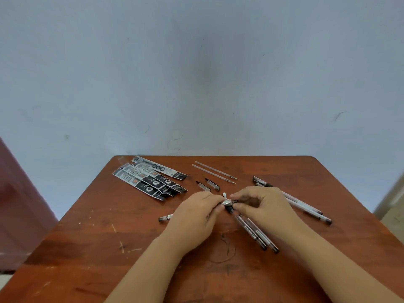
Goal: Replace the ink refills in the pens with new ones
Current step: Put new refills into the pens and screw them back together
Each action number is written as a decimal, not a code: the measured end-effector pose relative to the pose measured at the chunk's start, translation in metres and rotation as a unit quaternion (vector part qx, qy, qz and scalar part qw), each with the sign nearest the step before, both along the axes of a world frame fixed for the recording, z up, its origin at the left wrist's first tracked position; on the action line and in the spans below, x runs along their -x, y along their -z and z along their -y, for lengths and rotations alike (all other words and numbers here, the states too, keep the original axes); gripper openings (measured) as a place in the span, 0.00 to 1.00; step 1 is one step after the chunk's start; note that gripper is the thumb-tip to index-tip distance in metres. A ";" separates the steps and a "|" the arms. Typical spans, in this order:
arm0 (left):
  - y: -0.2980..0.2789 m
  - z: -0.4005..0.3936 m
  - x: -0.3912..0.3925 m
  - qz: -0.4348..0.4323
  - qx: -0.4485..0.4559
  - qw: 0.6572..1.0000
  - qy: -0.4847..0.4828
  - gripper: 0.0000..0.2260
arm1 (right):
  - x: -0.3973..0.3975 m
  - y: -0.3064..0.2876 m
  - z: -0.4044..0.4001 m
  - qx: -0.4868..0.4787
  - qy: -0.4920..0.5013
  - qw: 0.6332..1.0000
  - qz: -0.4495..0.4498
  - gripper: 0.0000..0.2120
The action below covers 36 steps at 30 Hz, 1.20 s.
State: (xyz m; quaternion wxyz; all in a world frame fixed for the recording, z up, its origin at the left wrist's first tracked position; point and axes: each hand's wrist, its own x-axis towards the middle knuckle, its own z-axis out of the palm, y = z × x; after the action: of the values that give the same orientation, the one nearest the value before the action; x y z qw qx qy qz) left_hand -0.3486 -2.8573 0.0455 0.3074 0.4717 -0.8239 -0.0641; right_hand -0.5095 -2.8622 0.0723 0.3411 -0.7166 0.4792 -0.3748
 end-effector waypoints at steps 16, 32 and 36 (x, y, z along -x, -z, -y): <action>-0.002 -0.001 -0.004 0.078 0.065 0.994 -0.052 0.14 | 0.004 0.003 0.003 0.049 -0.007 0.997 -0.055 0.07; -0.009 0.007 -0.015 -0.015 -0.025 0.987 -0.156 0.12 | 0.017 0.006 0.014 0.154 0.136 0.978 -0.048 0.06; -0.011 0.006 -0.016 -0.010 -0.046 0.983 -0.177 0.14 | 0.019 0.010 0.015 0.152 0.156 0.973 -0.072 0.10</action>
State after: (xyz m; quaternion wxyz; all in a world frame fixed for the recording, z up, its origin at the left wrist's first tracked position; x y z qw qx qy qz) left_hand -0.3323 -2.8634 0.0563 0.2998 0.6233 -0.7203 -0.0516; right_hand -0.5283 -2.8771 0.0627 0.1294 -0.7015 0.5460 -0.4393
